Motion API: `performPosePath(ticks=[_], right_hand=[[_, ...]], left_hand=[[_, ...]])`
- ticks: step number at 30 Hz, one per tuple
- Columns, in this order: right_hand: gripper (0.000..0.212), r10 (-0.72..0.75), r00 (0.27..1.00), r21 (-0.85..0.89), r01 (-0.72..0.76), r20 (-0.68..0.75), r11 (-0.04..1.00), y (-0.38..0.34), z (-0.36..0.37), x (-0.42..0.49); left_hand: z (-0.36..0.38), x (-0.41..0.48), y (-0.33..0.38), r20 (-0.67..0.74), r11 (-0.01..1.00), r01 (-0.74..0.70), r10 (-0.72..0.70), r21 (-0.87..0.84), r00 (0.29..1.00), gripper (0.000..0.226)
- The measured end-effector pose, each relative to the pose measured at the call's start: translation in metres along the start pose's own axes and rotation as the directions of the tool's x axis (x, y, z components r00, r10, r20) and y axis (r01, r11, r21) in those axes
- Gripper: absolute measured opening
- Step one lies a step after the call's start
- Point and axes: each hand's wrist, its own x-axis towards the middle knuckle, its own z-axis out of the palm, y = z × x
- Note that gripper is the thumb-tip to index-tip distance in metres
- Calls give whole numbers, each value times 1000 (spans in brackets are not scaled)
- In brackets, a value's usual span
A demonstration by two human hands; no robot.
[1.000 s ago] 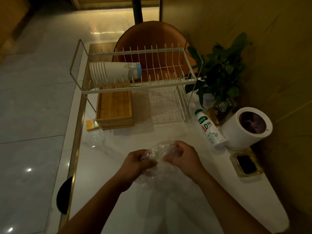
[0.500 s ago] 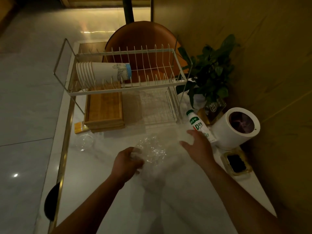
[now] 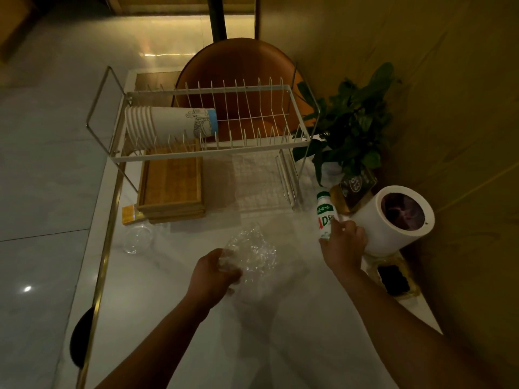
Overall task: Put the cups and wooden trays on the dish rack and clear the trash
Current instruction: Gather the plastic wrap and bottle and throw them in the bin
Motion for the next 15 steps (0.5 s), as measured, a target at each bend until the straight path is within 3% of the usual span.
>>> performPosePath(ticks=[7, 11, 15], right_hand=[[74, 88, 988, 298, -123, 127, 947, 2, -1, -21], [71, 195, 971, 542, -239, 138, 806, -1, -10, -51], [69, 186, 961, 641, -274, 202, 717, -13, -15, -91]], left_hand=[[0, -2, -3, -25, 1000, -10, 11, 27, 1000, 39], [-8, -9, -10, -73, 999, -17, 21, 48, 997, 40], [-18, -26, -22, -144, 1000, -13, 15, 12, 990, 40]])
